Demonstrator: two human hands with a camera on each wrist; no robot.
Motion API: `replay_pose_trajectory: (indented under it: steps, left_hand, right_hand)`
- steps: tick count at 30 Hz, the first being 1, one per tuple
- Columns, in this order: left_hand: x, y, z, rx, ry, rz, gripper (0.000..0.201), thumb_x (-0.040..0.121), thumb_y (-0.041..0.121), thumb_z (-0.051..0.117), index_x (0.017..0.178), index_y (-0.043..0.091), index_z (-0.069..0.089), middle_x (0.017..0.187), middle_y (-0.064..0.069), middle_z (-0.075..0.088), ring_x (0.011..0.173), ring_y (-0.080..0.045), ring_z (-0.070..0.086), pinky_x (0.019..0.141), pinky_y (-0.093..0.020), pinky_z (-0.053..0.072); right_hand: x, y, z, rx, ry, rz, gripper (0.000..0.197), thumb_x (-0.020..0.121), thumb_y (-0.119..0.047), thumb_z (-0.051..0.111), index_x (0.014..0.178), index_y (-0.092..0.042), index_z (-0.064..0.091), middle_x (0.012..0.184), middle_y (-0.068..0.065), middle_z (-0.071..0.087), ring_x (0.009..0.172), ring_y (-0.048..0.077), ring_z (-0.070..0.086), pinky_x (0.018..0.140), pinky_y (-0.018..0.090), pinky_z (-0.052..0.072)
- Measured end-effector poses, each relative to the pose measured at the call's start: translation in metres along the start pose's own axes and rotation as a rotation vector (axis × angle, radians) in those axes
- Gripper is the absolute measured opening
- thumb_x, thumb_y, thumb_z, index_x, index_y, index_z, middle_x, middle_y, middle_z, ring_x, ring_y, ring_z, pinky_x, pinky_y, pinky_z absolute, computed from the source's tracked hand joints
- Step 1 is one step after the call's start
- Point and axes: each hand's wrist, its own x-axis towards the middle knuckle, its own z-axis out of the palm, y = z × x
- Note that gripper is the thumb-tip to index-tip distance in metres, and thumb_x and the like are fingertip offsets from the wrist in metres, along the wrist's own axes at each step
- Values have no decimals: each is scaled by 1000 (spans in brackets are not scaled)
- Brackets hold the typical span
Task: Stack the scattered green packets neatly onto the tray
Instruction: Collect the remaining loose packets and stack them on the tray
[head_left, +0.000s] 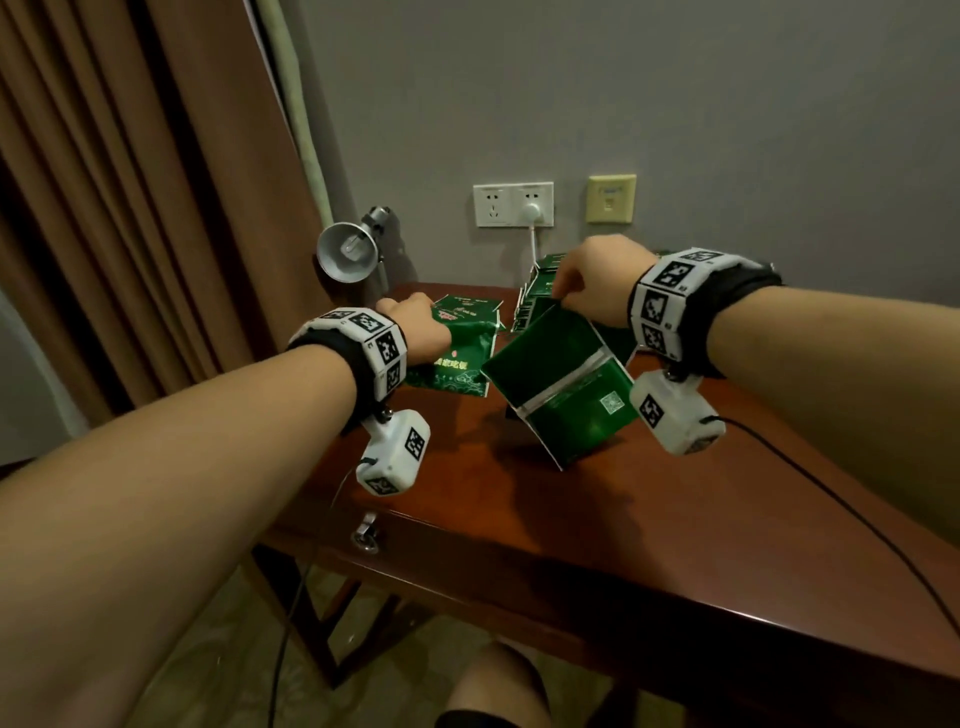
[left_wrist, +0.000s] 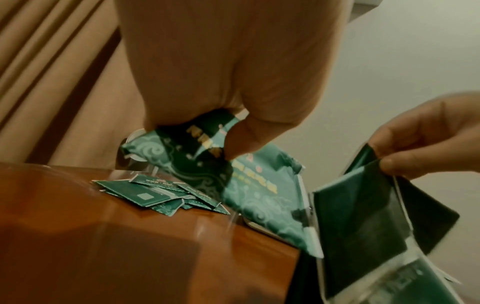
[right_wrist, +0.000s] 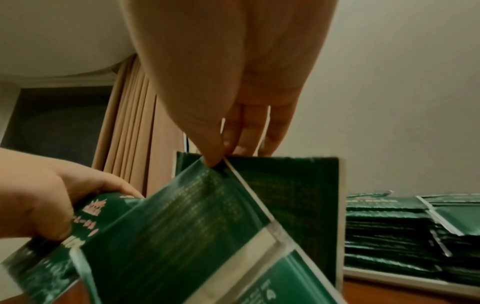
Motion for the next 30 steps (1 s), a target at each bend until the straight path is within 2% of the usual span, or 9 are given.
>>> replay_pose_trajectory:
  steps: [4, 8, 10, 15, 19, 21, 24, 27, 30]
  left_hand:
    - [9, -3, 3, 36, 46, -49, 60, 82, 28, 55, 138, 15, 38, 141, -22, 26, 120, -43, 41, 105, -47, 40]
    - [20, -16, -17, 21, 215, -135, 36, 83, 23, 56, 113, 6, 48, 132, -24, 34, 101, -36, 46, 97, -41, 45]
    - [26, -25, -22, -17, 285, -155, 36, 84, 20, 56, 117, 7, 49, 134, -22, 35, 107, -38, 49, 99, -41, 44]
    - [33, -41, -17, -71, 360, -112, 37, 91, 13, 55, 128, 7, 53, 132, -20, 43, 115, -33, 49, 96, -36, 43]
    - [35, -55, -5, -99, 345, 25, 14, 88, 15, 65, 99, 12, 74, 106, -11, 68, 96, -28, 64, 76, -30, 50]
    - [35, -60, 2, -178, 350, 33, 6, 82, 25, 73, 81, 19, 73, 108, -12, 65, 88, -28, 64, 77, -33, 55]
    - [33, -60, 10, -145, 406, 21, 18, 78, 37, 76, 71, 23, 67, 110, -3, 49, 105, -26, 47, 90, -37, 48]
    - [31, -57, 17, -255, 284, 188, 22, 83, 32, 73, 73, 14, 66, 85, -9, 68, 77, -26, 64, 69, -37, 56]
    - [30, -57, 28, -371, 282, 258, 26, 88, 30, 68, 79, 6, 66, 64, -5, 61, 51, -16, 51, 51, -27, 42]
  right_hand:
    - [9, 0, 9, -17, 39, 35, 23, 92, -13, 57, 105, -22, 73, 108, 5, 68, 97, 27, 64, 90, 40, 53]
    - [28, -20, 8, 10, 207, 2, 31, 92, -9, 48, 109, -19, 72, 111, 12, 65, 99, 35, 61, 89, 38, 51]
    - [33, -33, 12, 28, 216, -55, 28, 91, -11, 50, 106, -18, 72, 109, 13, 66, 99, 35, 61, 87, 37, 49]
    - [39, -49, 45, -28, 25, -159, 13, 88, -15, 59, 92, -17, 70, 95, 4, 66, 91, 26, 63, 77, 31, 49]
    - [37, -51, 68, -101, -210, -250, 11, 82, -30, 73, 78, -21, 67, 84, -4, 66, 81, 18, 62, 62, 24, 45]
    - [32, -54, 79, -149, -375, -273, 23, 78, -40, 76, 85, -20, 67, 84, -6, 65, 81, 16, 62, 62, 23, 47]
    - [28, -48, 96, -274, -542, -250, 62, 72, -49, 78, 122, -20, 56, 114, -2, 61, 103, 22, 59, 82, 31, 50]
    - [30, -38, 110, -320, -551, -193, 81, 72, -53, 76, 137, -18, 44, 123, 3, 57, 107, 24, 58, 90, 37, 51]
    - [34, -31, 116, -285, -514, -151, 83, 73, -50, 76, 139, -16, 39, 120, 5, 57, 103, 25, 59, 88, 42, 53]
